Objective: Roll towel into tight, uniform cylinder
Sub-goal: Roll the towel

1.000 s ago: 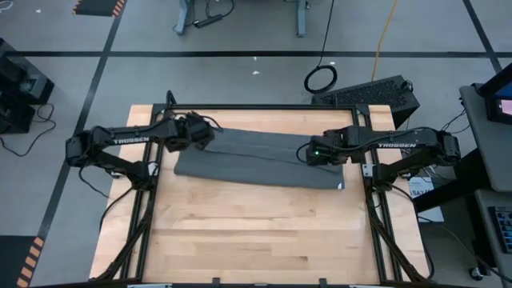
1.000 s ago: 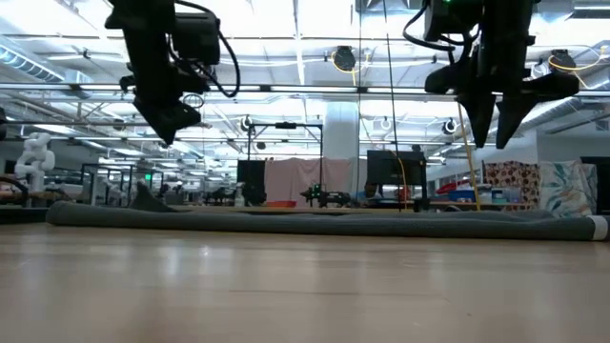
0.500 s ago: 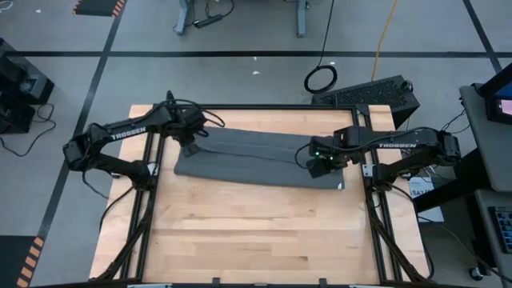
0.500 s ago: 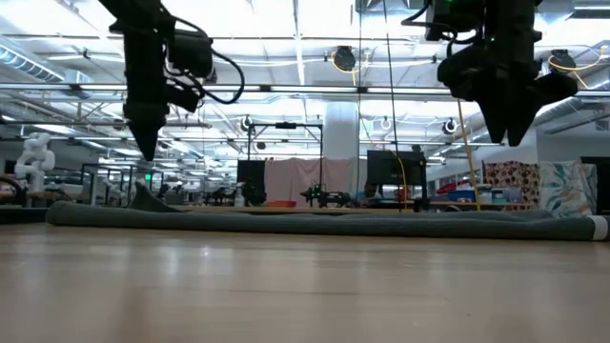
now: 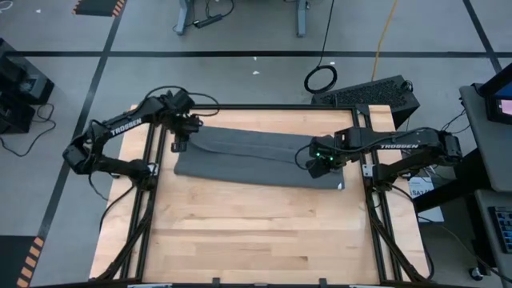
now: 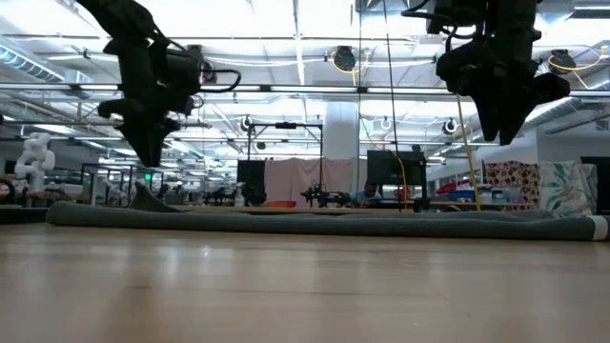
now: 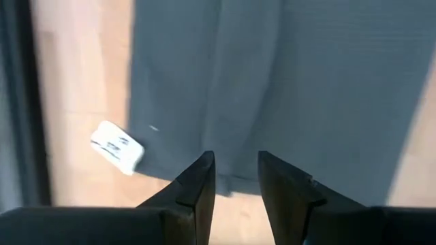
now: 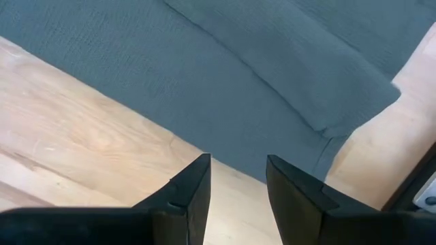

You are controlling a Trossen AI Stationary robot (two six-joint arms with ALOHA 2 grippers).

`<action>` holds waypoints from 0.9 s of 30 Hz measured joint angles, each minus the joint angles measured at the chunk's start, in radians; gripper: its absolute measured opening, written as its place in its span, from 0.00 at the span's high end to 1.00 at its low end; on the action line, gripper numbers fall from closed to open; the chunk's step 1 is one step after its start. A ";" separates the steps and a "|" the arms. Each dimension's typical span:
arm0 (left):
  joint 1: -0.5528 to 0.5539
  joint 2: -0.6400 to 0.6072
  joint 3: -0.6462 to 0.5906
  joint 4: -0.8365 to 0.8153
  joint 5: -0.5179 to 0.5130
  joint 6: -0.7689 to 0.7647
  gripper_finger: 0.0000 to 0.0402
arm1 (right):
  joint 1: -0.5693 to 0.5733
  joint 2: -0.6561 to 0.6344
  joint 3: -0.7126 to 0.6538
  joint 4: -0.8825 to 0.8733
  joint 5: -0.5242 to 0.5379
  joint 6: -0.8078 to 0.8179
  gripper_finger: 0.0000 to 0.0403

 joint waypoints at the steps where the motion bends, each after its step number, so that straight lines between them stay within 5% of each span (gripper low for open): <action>1: 0.010 0.000 0.000 -0.020 0.010 0.008 0.71 | 0.003 0.000 0.000 0.000 0.003 0.001 0.67; 11: 0.016 0.000 -0.087 0.088 -0.091 0.161 0.52 | 0.008 0.000 0.000 0.004 0.042 -0.011 0.67; 17: 0.015 0.000 -0.164 0.135 -0.136 0.252 0.51 | 0.008 0.000 0.000 0.003 0.053 -0.019 0.67; 21: 0.011 0.000 -0.195 0.236 -0.222 0.227 0.61 | 0.007 0.000 0.000 0.004 0.058 -0.027 0.67; 27: 0.012 0.000 -0.196 0.267 -0.242 0.181 0.92 | 0.007 0.000 0.000 0.007 0.059 -0.059 0.67</action>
